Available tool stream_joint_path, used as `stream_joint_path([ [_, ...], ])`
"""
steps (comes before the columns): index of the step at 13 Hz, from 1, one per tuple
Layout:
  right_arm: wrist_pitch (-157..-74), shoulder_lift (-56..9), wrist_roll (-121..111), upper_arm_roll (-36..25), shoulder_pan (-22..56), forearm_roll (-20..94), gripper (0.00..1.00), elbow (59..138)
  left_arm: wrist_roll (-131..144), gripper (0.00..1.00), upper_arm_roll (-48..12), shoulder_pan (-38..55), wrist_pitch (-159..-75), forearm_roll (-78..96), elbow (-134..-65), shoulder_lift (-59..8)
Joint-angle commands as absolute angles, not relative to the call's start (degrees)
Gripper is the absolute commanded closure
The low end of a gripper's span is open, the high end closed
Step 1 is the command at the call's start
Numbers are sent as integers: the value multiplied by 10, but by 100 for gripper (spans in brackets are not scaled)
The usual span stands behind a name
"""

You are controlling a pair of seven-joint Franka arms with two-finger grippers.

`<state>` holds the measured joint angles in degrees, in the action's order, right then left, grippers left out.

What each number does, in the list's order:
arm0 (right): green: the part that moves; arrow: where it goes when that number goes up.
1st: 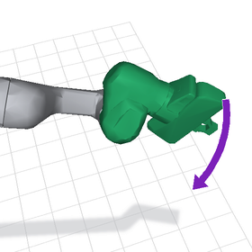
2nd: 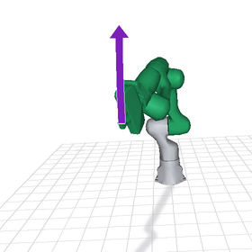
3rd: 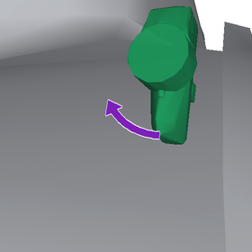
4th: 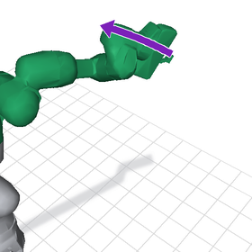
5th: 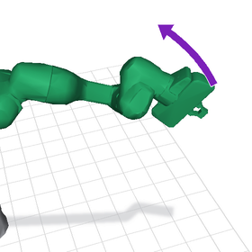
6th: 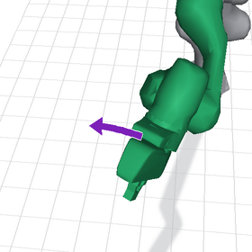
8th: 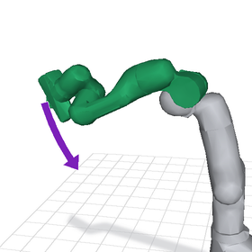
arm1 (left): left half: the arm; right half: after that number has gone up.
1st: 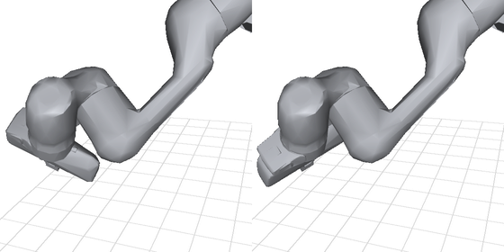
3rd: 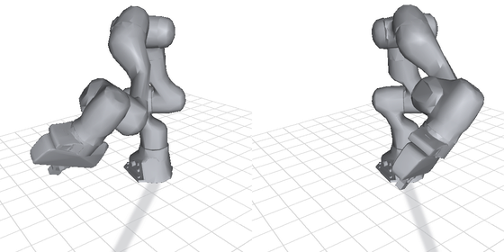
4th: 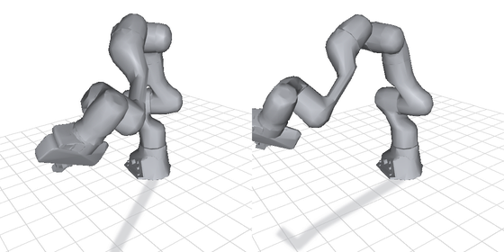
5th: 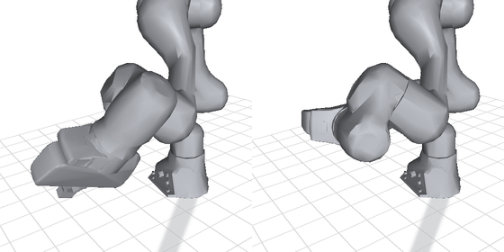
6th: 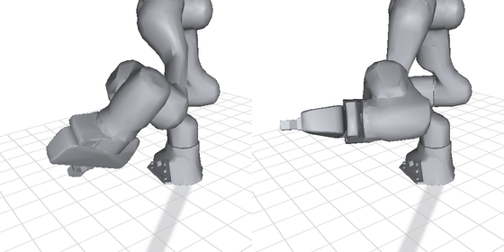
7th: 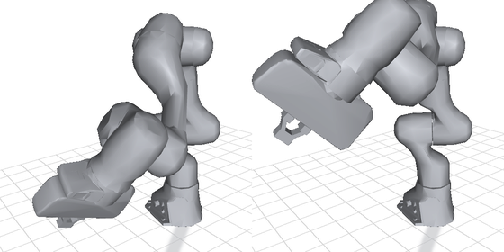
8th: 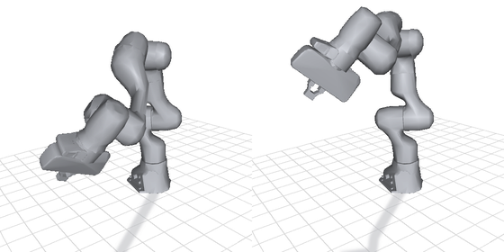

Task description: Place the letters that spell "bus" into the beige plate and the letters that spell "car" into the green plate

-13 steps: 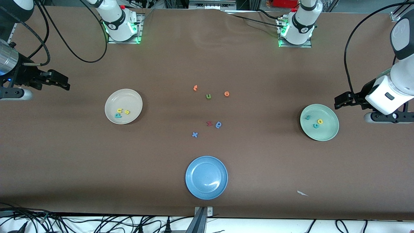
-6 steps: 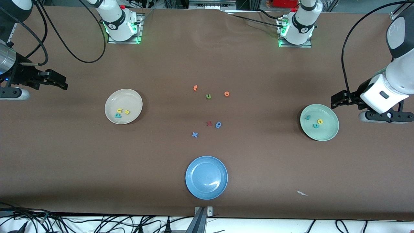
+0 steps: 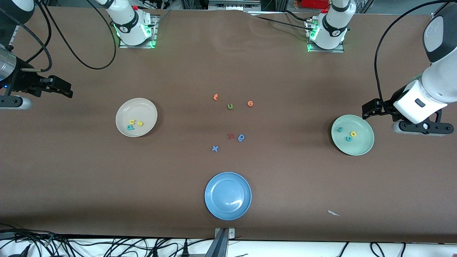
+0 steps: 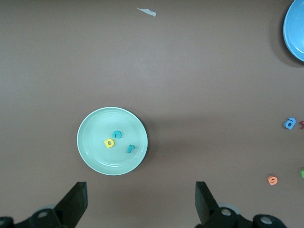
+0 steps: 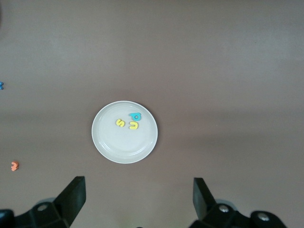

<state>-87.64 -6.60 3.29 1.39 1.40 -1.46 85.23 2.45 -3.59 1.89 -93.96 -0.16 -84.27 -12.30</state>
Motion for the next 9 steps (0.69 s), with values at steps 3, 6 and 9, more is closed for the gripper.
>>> stream_joint_path([
  [3, -862, -64, 25, 13, 19, -22, 0, 825, 11, 0, -45, 20, -939, -1, -837, -119],
  [6, -864, -66, 26, 14, 19, -17, 0, 825, 11, 0, -45, 20, -939, -1, -837, -119],
  [9, -863, -66, 26, 14, 19, -17, 0, 825, 11, 0, -47, 21, -939, -32, -837, -119],
])
